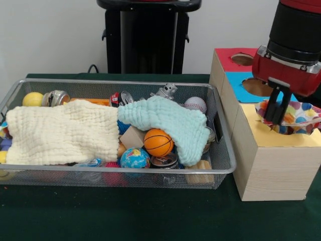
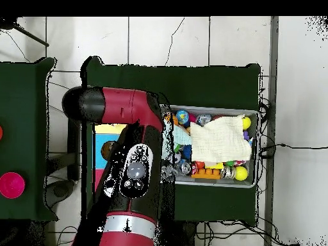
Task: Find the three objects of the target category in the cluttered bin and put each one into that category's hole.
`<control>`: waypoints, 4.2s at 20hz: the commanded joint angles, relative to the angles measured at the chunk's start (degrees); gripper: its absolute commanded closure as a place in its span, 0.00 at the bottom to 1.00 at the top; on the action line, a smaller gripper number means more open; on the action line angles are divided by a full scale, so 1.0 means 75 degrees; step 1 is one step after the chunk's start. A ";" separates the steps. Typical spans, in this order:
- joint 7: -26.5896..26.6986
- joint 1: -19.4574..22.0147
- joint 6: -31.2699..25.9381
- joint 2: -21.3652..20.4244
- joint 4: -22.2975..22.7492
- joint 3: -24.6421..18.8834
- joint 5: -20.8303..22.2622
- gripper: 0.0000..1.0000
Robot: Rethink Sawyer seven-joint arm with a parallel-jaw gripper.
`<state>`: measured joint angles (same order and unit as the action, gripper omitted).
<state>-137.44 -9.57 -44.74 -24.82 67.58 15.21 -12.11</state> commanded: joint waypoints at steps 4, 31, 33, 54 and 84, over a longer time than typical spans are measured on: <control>-0.0265 -0.0009 -0.0026 -0.0001 0.1153 -0.0946 0.0053 1.00; -0.0318 -0.0234 0.1631 0.0792 0.1013 -0.0895 0.0208 1.00; 0.0128 0.0097 0.1743 0.0616 0.1109 -0.1027 0.0330 1.00; 0.1026 0.1712 -0.0311 -0.1664 0.2536 -0.1884 0.0811 1.00; -0.0032 0.1080 -0.0133 -0.0867 0.1560 -0.1501 0.0897 1.00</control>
<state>-137.33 -6.02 -48.47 -36.63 78.54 7.85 -6.59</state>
